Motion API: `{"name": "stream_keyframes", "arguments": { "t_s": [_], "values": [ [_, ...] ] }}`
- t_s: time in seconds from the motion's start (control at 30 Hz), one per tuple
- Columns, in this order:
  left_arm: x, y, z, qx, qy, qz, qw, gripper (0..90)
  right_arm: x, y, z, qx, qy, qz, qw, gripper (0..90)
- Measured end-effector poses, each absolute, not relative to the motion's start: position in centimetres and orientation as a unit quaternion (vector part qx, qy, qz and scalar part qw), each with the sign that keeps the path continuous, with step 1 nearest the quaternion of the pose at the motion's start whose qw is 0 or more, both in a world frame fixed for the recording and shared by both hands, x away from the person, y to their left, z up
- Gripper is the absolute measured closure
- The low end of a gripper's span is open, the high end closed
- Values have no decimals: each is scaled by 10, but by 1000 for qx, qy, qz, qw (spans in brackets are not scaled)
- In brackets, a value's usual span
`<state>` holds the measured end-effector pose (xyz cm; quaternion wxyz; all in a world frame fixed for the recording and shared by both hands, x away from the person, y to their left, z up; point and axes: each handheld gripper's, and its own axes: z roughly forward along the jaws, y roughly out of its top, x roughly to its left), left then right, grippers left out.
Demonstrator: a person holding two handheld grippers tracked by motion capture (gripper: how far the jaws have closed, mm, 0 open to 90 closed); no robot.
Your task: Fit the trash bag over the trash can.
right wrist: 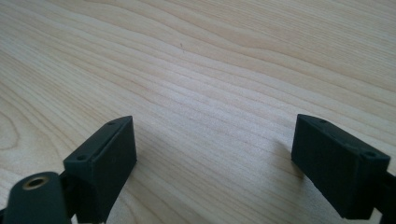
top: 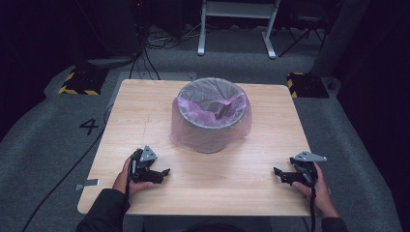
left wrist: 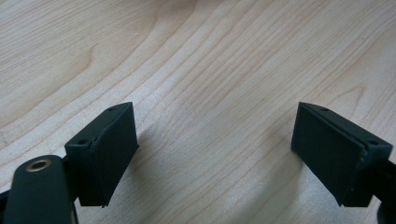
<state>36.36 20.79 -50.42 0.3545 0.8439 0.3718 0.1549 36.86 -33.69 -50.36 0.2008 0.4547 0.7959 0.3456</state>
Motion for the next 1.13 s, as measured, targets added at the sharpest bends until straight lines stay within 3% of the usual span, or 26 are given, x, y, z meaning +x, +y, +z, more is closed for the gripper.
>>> {"name": "stream_keyframes", "arguments": {
  "t_s": [1.13],
  "values": [
    [364,207,-504,844,375,152,354,142,370,-336,-504,457,795,345,201,128]
  ]
}}
